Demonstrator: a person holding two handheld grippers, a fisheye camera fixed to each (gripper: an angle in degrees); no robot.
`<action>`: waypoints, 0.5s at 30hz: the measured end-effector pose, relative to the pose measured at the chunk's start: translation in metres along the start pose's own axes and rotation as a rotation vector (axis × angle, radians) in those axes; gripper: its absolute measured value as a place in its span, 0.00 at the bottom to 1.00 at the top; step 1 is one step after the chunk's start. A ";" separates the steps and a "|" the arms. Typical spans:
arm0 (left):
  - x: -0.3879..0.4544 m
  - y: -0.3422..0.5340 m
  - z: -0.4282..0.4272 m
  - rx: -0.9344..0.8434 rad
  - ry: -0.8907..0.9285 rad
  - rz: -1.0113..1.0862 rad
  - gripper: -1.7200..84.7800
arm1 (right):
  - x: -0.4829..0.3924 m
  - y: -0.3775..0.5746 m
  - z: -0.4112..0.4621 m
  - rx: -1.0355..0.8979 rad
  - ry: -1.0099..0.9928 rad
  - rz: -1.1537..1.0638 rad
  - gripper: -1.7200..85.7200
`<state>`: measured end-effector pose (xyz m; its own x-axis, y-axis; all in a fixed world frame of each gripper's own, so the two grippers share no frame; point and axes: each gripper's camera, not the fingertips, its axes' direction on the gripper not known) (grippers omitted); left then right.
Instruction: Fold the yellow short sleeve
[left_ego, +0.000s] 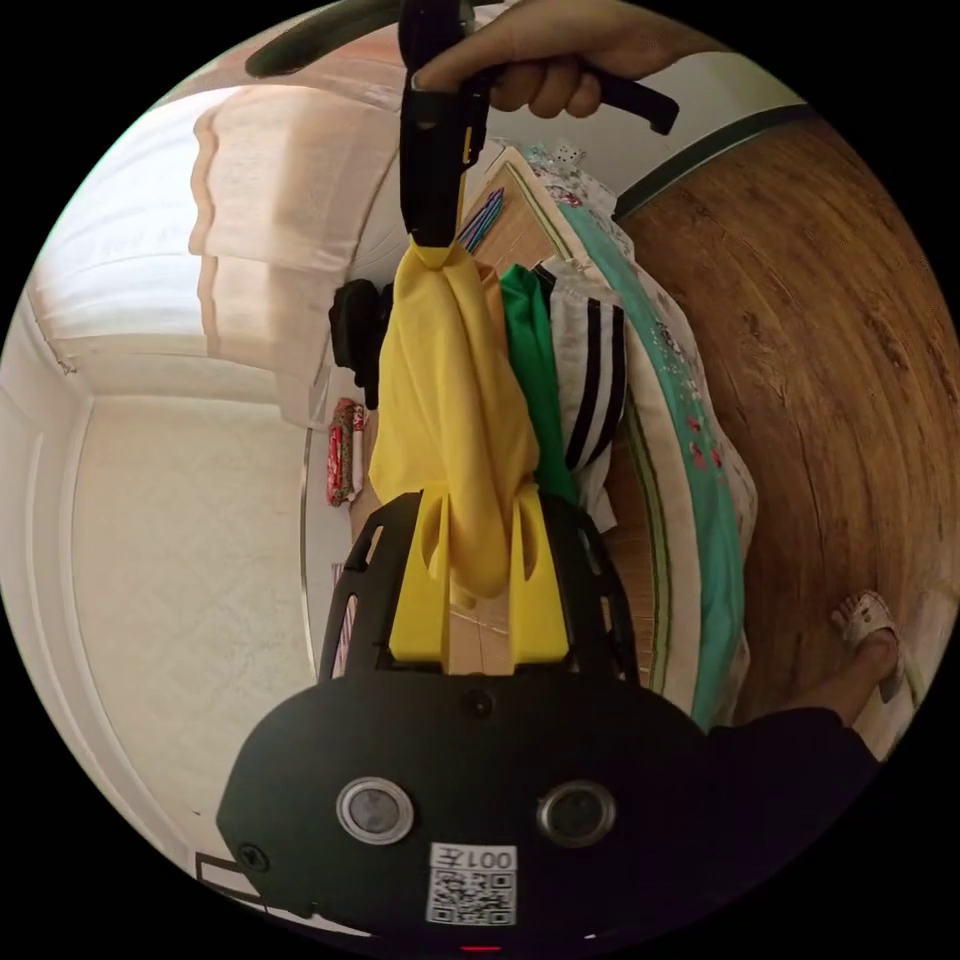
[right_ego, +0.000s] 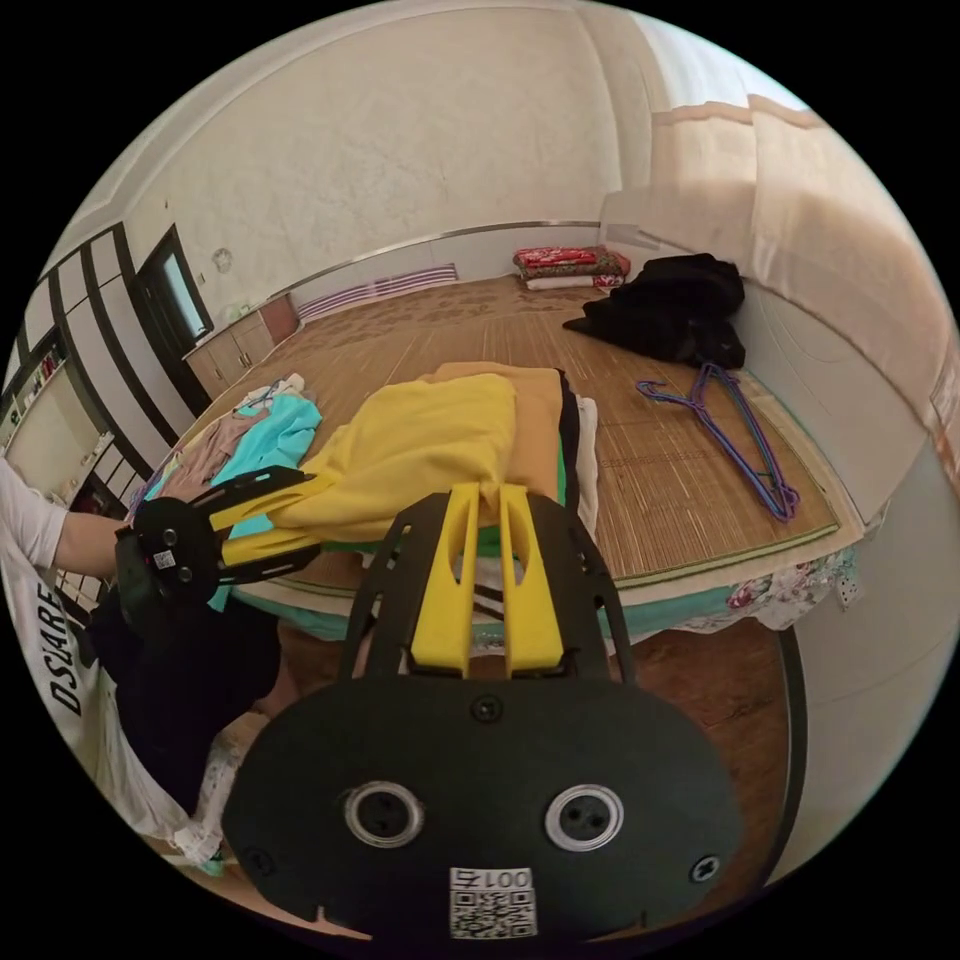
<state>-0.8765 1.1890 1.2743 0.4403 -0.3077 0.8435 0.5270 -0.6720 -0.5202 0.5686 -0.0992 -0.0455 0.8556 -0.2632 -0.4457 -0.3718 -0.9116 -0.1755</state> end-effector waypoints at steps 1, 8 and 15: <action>0.000 0.000 0.001 0.000 -0.014 0.000 0.12 | 0.002 0.000 0.000 -0.007 0.004 -0.001 0.05; -0.040 0.004 0.002 0.065 0.048 -0.075 0.10 | 0.022 -0.010 0.001 -0.040 -0.011 0.063 0.07; -0.156 0.012 0.028 0.116 0.084 -0.180 0.09 | 0.047 -0.073 -0.016 0.128 -0.160 0.131 0.04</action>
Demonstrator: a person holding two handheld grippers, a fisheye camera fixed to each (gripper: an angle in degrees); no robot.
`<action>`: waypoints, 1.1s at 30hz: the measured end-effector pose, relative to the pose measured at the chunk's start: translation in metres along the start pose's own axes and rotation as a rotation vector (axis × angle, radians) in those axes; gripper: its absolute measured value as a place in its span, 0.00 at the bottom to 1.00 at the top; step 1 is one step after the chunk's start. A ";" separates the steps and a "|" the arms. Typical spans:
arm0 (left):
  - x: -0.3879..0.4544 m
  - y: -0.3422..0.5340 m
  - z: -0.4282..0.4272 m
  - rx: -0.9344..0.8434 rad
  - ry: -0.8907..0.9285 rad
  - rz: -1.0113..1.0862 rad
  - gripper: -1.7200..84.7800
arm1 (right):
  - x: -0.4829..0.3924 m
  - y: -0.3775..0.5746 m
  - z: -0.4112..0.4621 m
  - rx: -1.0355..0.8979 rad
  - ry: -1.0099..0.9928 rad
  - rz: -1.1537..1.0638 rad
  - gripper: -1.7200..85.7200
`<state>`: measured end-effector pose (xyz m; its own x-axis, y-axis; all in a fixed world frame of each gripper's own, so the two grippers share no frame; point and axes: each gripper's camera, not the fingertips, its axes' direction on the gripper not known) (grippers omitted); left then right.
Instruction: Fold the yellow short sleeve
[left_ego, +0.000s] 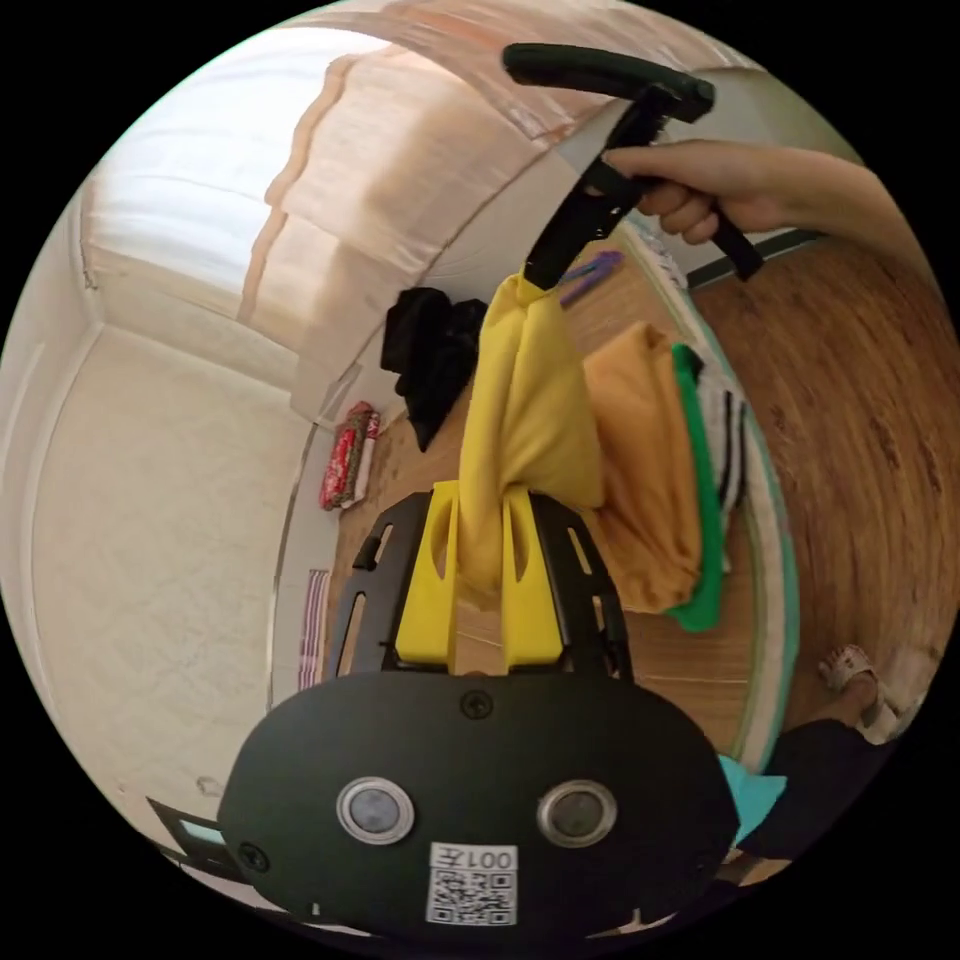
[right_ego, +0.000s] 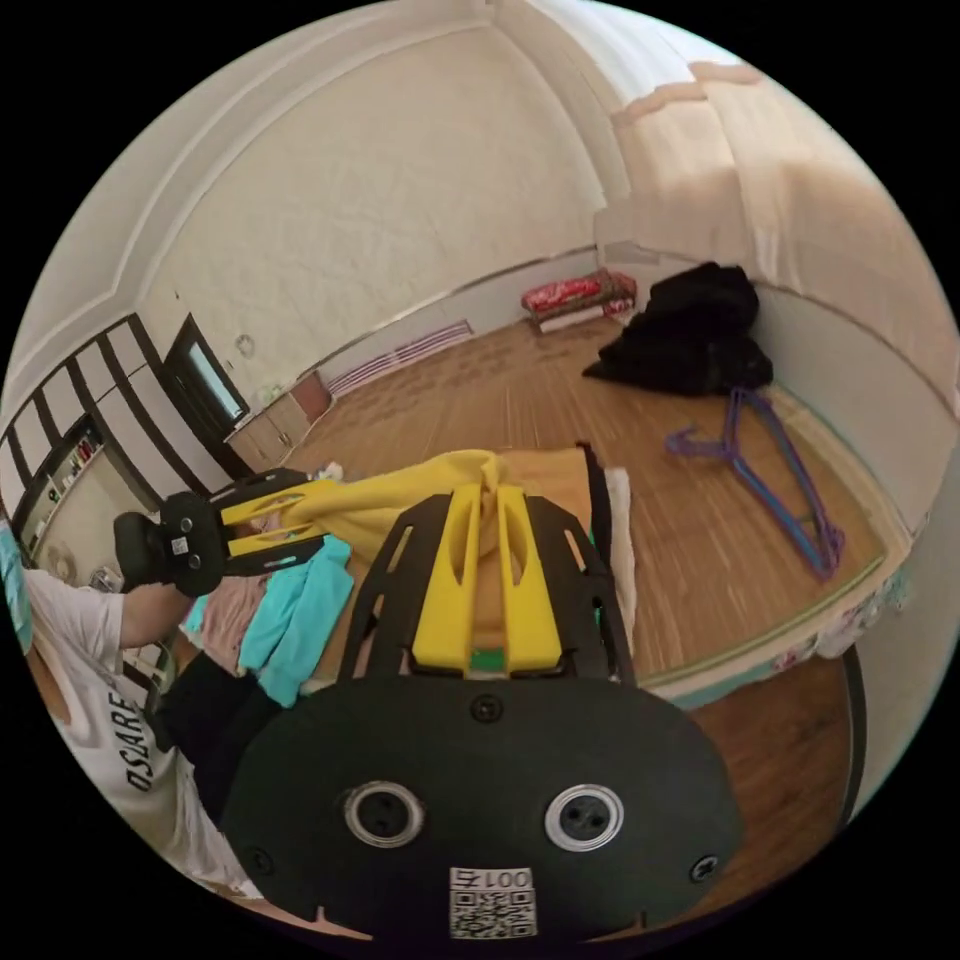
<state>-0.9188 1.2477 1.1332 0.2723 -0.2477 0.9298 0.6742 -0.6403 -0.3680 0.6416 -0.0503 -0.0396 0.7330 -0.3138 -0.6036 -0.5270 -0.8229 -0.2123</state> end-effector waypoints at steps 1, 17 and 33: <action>-0.020 -0.004 0.006 -0.001 -0.035 -0.003 0.09 | -0.005 -0.016 0.004 0.022 0.042 -0.029 0.04; 0.043 0.073 0.028 -0.027 0.020 0.195 0.11 | -0.003 0.035 0.051 -0.098 0.027 0.036 0.04; -0.093 0.291 -0.085 -0.217 0.503 -0.303 0.01 | -0.149 0.008 0.084 -0.446 0.531 -0.261 0.03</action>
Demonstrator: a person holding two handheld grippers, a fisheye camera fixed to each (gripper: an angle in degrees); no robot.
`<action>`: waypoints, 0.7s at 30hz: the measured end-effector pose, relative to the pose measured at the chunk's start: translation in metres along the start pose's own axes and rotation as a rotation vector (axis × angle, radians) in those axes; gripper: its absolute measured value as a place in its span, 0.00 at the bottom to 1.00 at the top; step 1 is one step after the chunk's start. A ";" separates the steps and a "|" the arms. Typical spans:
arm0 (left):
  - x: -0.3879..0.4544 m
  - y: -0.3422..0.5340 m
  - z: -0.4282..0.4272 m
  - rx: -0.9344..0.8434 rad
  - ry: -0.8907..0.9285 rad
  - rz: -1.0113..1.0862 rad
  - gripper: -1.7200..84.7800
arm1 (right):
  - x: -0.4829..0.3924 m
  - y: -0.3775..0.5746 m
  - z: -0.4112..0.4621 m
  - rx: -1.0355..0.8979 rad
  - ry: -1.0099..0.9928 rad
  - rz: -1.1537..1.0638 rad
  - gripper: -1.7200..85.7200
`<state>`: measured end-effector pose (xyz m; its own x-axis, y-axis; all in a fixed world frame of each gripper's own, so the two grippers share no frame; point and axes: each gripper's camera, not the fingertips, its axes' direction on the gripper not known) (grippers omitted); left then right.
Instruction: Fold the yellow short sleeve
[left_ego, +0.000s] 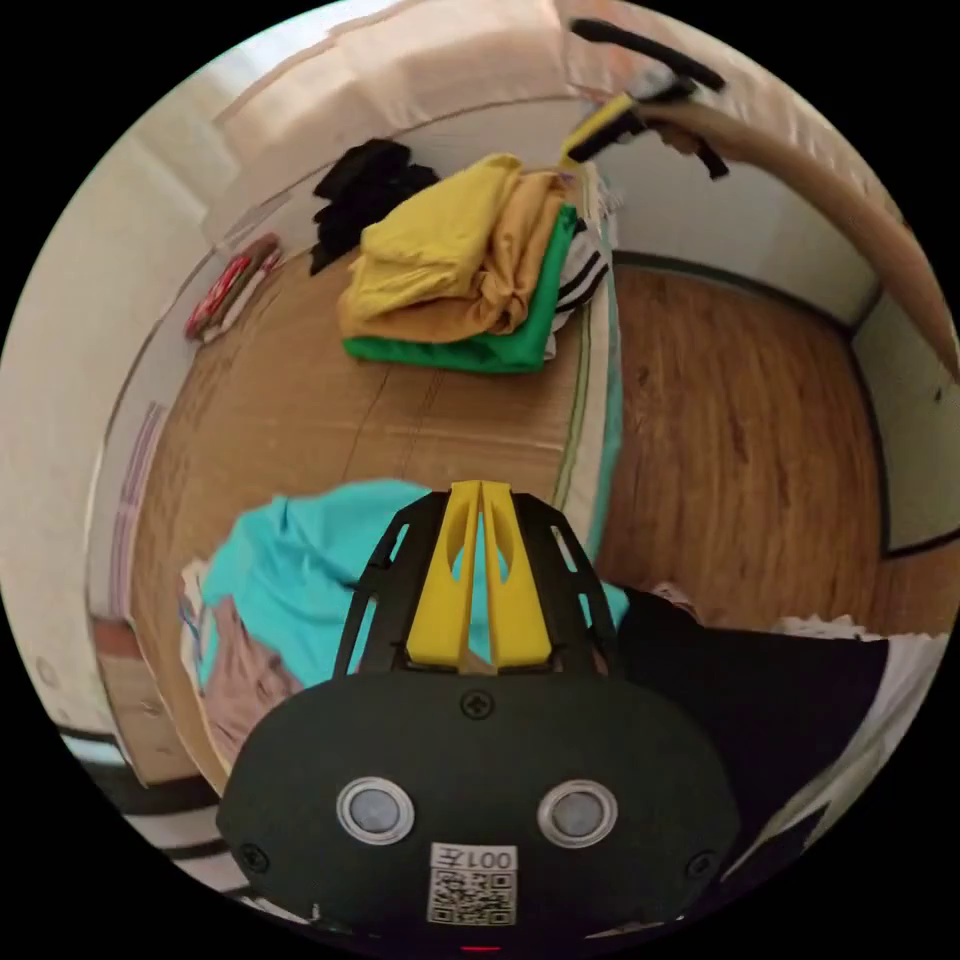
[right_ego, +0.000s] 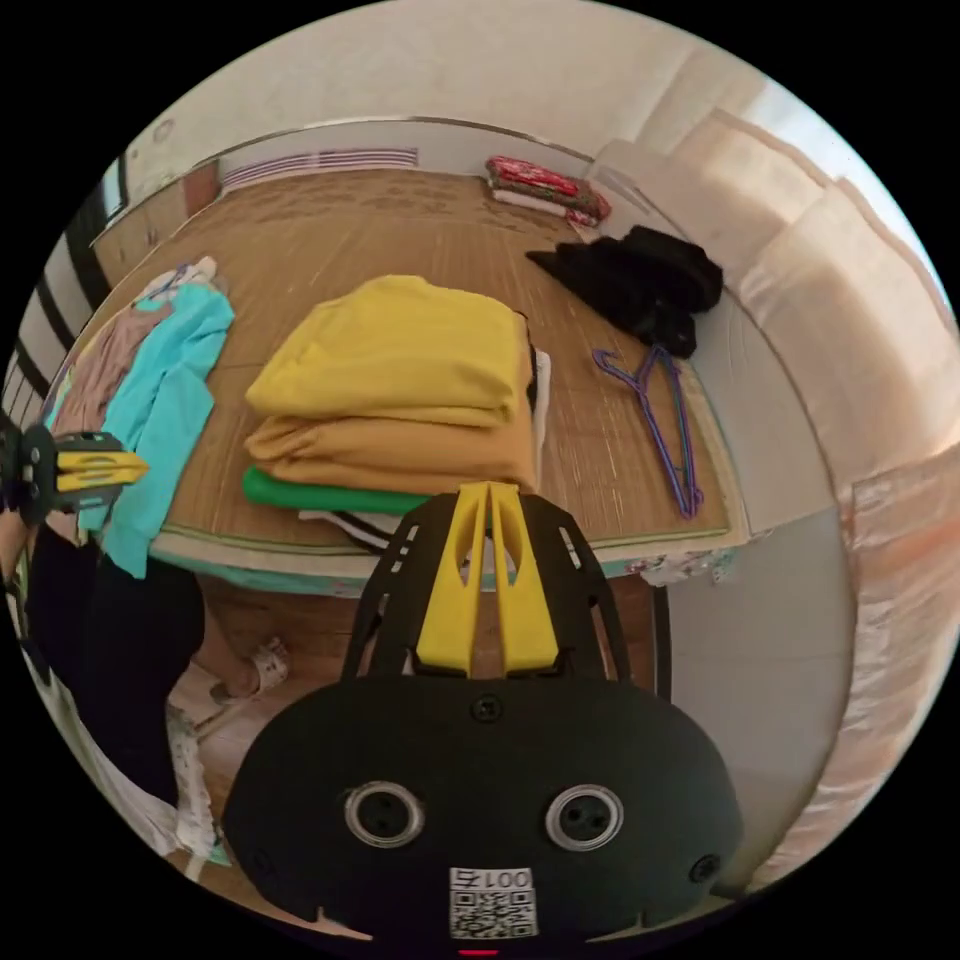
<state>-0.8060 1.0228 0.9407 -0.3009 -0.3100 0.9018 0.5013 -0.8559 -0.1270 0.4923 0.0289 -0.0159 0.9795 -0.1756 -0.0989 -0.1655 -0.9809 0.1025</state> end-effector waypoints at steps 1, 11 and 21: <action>-0.013 0.033 -0.023 0.012 0.025 -0.069 0.01 | -0.024 -0.002 -0.013 0.029 0.001 -0.051 0.03; -0.114 0.346 -0.141 -0.173 -0.052 -0.524 0.06 | -0.292 -0.014 -0.097 0.256 -0.416 -0.456 0.08; -0.131 0.468 -0.169 -0.177 -0.047 -0.499 0.15 | -0.510 -0.008 -0.052 0.015 -0.369 -0.628 0.11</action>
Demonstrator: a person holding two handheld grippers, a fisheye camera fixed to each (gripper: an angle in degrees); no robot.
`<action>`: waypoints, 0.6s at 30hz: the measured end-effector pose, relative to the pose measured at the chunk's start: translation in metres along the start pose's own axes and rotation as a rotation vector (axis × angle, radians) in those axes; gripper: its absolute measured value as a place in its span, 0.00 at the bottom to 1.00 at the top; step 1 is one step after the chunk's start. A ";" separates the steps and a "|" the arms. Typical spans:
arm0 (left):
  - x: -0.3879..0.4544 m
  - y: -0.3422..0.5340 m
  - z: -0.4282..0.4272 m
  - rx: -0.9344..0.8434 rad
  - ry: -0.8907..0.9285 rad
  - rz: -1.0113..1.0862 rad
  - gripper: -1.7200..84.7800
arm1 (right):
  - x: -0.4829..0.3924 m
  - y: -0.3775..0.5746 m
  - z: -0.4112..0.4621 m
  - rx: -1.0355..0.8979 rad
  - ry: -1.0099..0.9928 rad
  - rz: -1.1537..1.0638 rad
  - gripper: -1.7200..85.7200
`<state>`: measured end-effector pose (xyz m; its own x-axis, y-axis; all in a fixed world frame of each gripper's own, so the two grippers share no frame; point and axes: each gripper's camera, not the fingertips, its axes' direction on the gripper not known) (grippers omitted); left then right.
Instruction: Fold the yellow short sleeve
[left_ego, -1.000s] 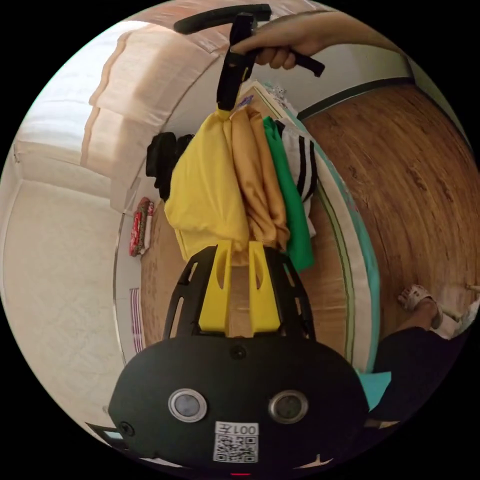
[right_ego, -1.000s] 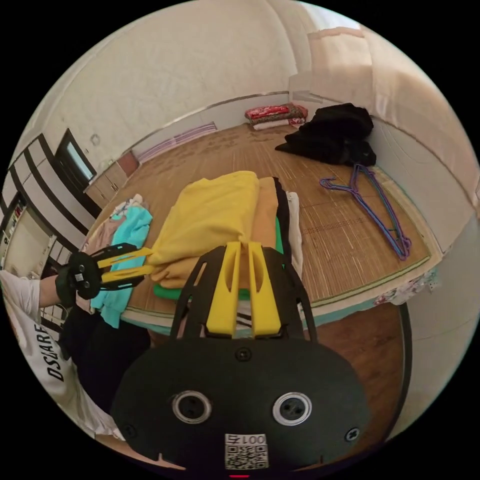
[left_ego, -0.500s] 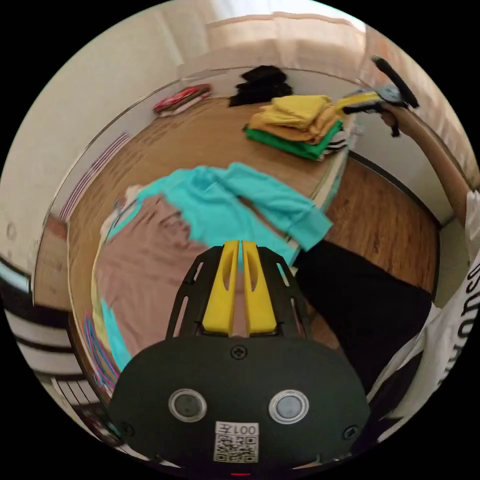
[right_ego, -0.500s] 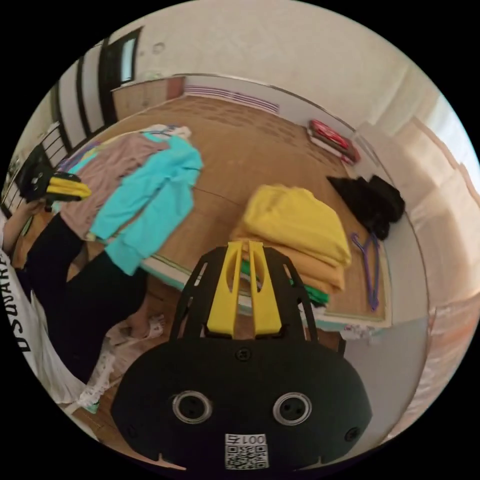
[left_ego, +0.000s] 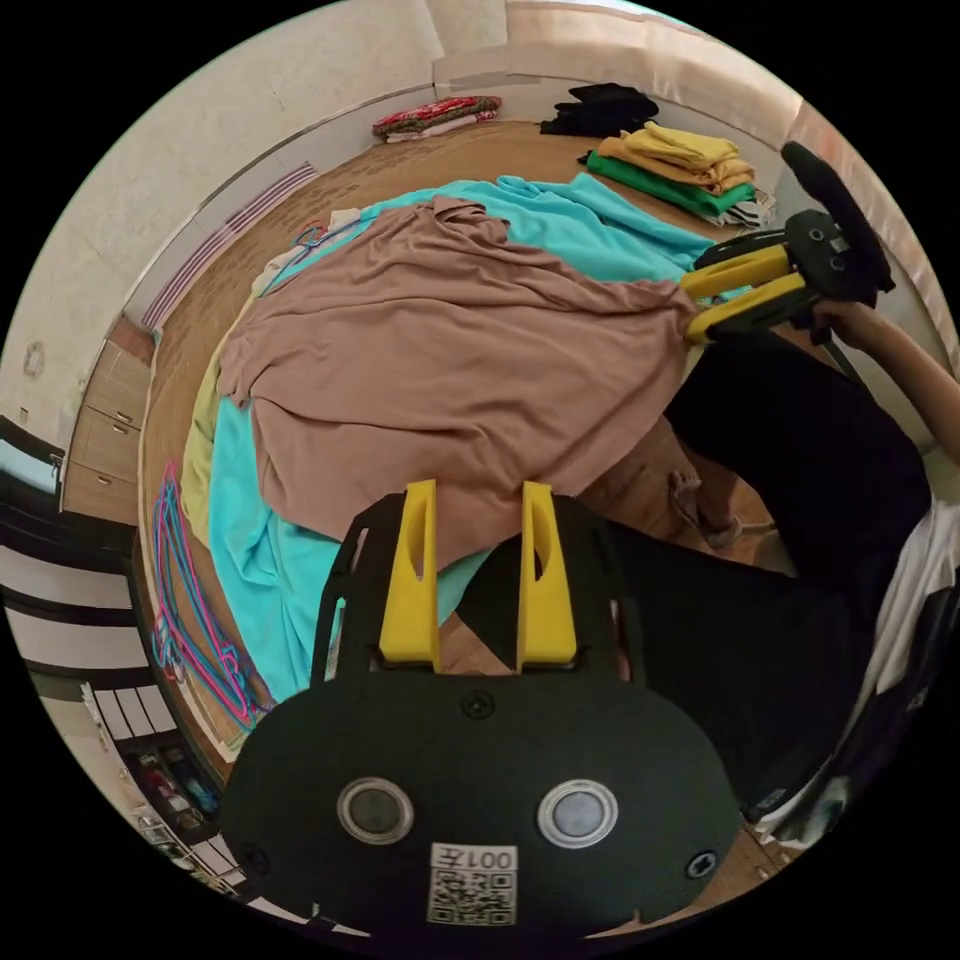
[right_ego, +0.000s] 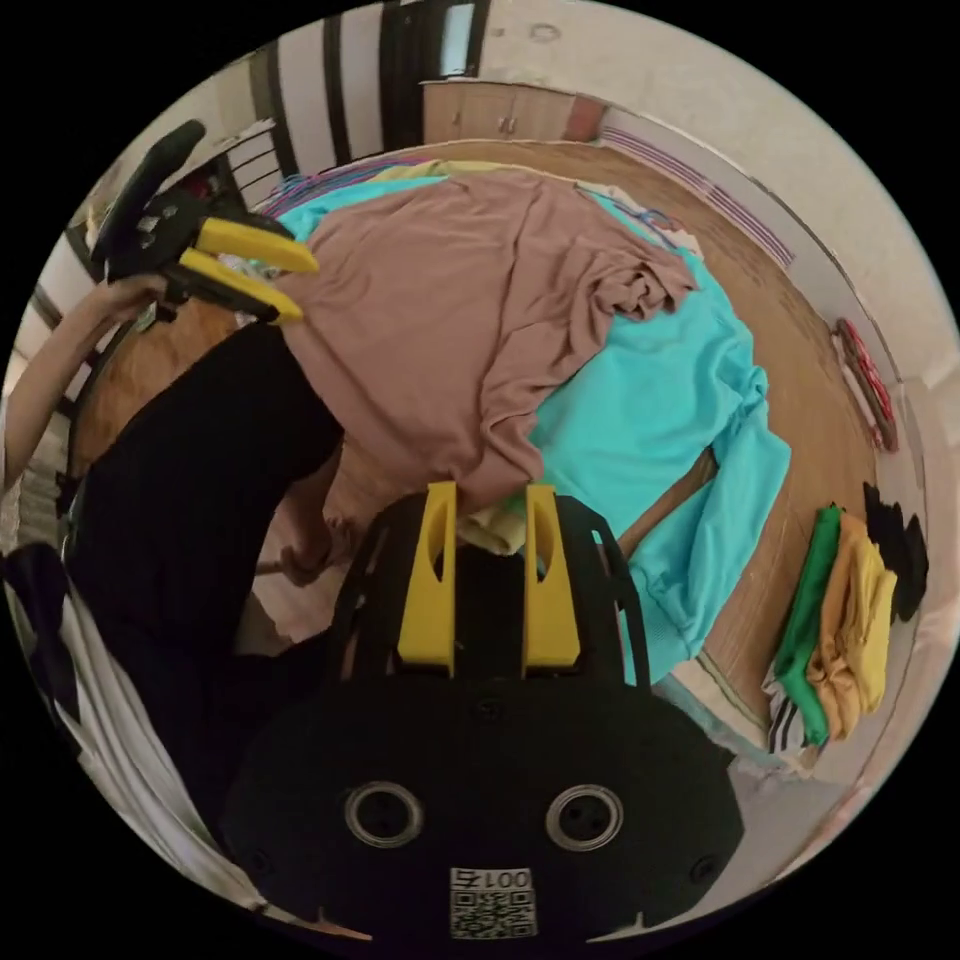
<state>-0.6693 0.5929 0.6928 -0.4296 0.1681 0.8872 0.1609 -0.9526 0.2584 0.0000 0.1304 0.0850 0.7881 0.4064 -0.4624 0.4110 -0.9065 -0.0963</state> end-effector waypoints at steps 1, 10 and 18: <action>-0.003 0.005 -0.003 0.005 -0.024 0.013 0.14 | 0.000 -0.003 -0.002 0.013 -0.009 0.040 0.08; -0.057 0.075 -0.092 0.160 0.047 -0.158 0.01 | -0.005 0.011 -0.077 0.275 -0.037 0.231 0.03; -0.062 0.133 -0.214 0.365 -0.009 -0.084 0.01 | -0.027 0.032 -0.151 0.522 0.021 0.243 0.02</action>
<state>-0.8117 0.4015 0.5899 -0.4468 0.2453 0.8603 0.4329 -0.7823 0.4479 0.0615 0.1076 0.2278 0.8425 0.1771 -0.5087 -0.0593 -0.9082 -0.4144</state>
